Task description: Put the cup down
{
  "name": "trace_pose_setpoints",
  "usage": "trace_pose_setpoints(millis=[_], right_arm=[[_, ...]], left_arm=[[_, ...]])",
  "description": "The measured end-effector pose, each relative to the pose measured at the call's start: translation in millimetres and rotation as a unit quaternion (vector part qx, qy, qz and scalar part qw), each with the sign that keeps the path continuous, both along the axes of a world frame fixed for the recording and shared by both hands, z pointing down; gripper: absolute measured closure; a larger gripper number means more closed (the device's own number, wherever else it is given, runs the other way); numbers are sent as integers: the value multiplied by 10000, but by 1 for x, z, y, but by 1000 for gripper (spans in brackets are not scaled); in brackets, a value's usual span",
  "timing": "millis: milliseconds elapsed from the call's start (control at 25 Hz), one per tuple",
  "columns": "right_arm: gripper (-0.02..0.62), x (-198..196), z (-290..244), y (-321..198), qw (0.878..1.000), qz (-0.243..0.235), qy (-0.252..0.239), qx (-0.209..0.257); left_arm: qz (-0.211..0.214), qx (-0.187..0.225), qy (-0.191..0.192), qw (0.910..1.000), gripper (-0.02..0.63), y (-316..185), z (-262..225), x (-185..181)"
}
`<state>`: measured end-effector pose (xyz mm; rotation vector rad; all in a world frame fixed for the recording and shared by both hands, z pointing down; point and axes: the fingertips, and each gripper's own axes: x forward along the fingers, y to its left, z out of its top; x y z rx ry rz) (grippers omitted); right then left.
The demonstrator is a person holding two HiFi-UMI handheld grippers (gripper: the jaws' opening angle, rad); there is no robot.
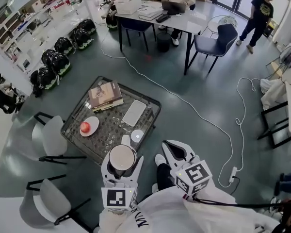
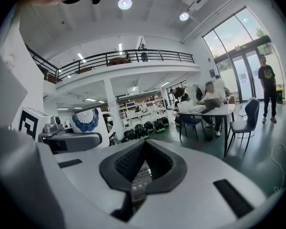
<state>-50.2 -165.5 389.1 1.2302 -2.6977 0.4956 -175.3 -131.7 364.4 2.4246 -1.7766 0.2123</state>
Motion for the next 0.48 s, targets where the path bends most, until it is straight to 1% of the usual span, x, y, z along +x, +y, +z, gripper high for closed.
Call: trace_pose_setpoints(millis=[240, 480], right_arm=[[589, 5, 12, -37, 9999, -15, 106, -77], [589, 2, 20, -74, 9998, -65, 193, -64]], left_arm=[[-68, -87, 7, 9999, 215, -38, 12, -1], [-111, -175, -4, 9998, 215, -75, 26, -8]])
